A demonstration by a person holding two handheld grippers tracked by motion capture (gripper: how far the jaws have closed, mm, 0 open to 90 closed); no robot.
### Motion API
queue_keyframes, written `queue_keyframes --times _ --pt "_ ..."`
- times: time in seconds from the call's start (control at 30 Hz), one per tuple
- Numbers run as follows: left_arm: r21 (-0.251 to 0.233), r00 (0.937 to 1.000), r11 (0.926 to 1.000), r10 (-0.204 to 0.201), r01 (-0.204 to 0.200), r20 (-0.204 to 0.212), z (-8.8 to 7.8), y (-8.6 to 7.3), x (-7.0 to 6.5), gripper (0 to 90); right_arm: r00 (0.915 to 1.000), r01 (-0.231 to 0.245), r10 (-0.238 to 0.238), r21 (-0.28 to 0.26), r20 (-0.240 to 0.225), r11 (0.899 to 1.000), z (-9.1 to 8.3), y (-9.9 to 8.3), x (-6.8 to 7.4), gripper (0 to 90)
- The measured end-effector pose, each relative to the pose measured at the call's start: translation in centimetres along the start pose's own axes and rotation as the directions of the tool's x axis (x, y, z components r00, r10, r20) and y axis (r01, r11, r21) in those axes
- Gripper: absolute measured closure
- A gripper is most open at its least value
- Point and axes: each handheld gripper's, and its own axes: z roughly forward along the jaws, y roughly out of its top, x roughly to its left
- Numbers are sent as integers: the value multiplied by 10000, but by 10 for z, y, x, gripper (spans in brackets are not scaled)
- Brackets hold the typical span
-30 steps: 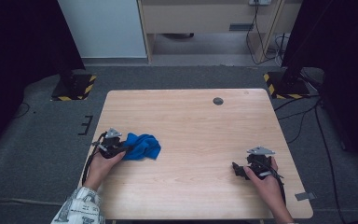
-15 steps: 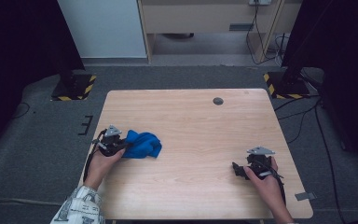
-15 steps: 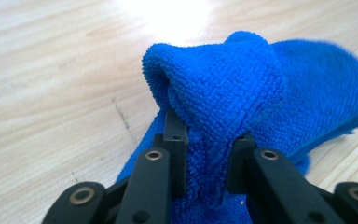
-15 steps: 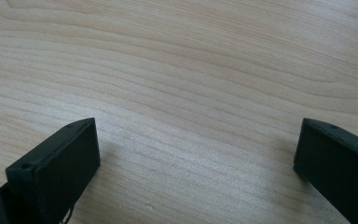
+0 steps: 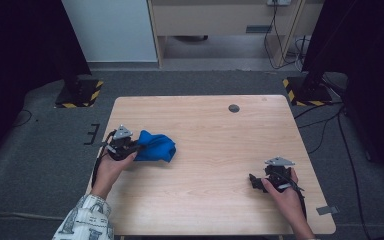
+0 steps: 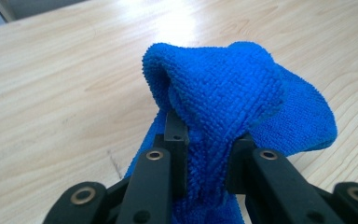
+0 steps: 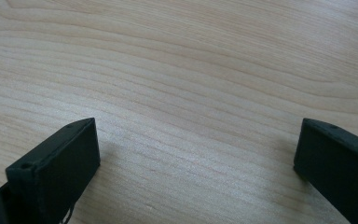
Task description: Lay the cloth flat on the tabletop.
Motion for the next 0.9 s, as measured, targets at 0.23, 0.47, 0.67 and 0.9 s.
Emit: queue_keyframes --times 0.23,0.47,0.67,0.9 --pt "-205 9997 9995 224 -222 102 -1 16 -7 756 10000 -11 11 -1 12 10000 0 0 0 4" --pt "-291 9990 9989 387 -380 237 2 33 -15 758 10000 -10 10 -2 10 10000 0 0 0 4" --pt "-491 9974 9973 564 -542 447 6 52 -27 758 10000 21 -21 -4 9 10000 0 0 0 4" --pt "-564 9932 9954 821 -776 828 21 73 -47 758 10000 25 -25 -9 -11 10000 0 0 0 4"
